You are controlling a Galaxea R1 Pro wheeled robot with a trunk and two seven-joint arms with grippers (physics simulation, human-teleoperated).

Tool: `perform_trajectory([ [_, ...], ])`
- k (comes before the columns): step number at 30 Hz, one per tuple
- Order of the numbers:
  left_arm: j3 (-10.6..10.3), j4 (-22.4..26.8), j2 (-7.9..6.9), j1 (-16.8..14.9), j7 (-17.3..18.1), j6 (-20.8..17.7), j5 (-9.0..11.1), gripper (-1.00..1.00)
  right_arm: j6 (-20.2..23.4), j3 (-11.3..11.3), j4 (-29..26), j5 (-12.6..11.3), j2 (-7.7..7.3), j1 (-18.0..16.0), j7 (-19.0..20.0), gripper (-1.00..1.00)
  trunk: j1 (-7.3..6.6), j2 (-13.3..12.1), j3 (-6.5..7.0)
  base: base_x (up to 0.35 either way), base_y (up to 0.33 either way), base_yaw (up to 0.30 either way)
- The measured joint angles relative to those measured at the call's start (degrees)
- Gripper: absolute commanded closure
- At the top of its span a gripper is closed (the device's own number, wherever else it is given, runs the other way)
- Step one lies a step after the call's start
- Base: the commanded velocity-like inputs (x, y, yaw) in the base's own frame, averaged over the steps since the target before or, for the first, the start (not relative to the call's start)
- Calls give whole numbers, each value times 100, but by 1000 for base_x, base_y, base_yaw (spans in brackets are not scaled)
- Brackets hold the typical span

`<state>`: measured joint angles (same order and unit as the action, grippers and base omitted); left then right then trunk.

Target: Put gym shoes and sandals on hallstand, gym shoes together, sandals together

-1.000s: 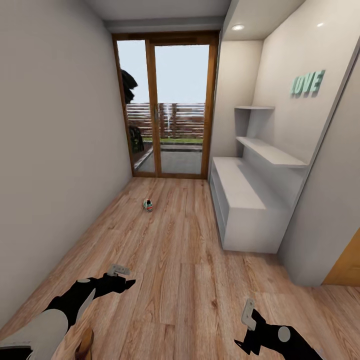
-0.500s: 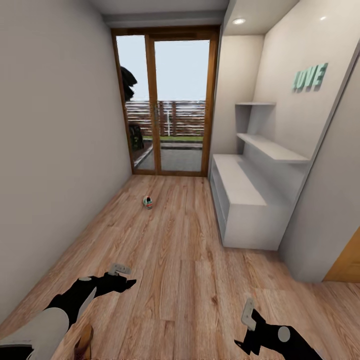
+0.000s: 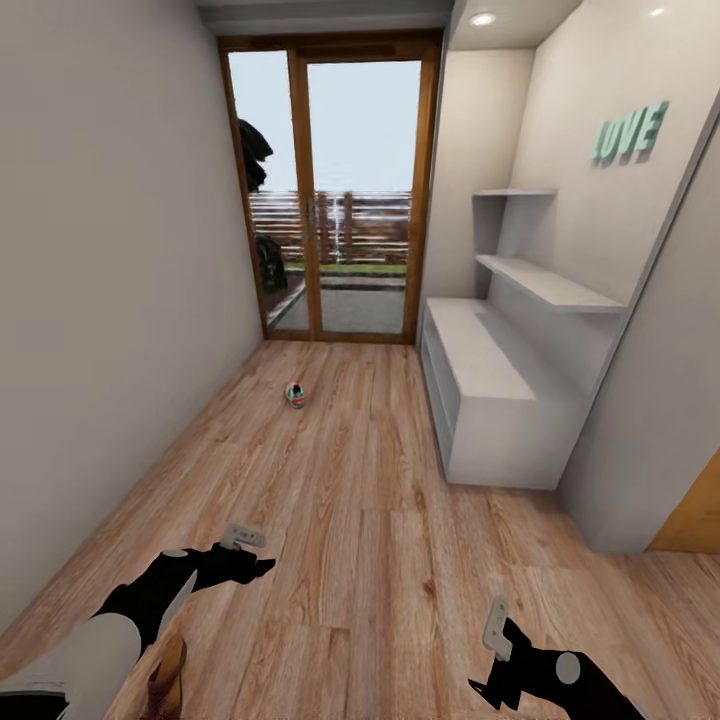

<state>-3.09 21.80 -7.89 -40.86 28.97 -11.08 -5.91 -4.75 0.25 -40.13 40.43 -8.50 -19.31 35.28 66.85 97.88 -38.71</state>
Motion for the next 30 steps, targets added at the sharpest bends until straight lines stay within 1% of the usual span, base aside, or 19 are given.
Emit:
perform_trajectory([
  [15,-7,13,-4,32,4,-12,4,-100,2,0,0,-7,0,0,0,-100,330,602,-395,0,0,0],
  [20,-3,12,-6,34,3,-12,4,-100,1,0,0,-13,3,0,0,-100,439,802,-498,0,0,0],
  [30,5,15,-8,40,4,-11,13,-100,7,0,0,-9,61,0,0,-100,659,1204,-680,0,0,0],
])
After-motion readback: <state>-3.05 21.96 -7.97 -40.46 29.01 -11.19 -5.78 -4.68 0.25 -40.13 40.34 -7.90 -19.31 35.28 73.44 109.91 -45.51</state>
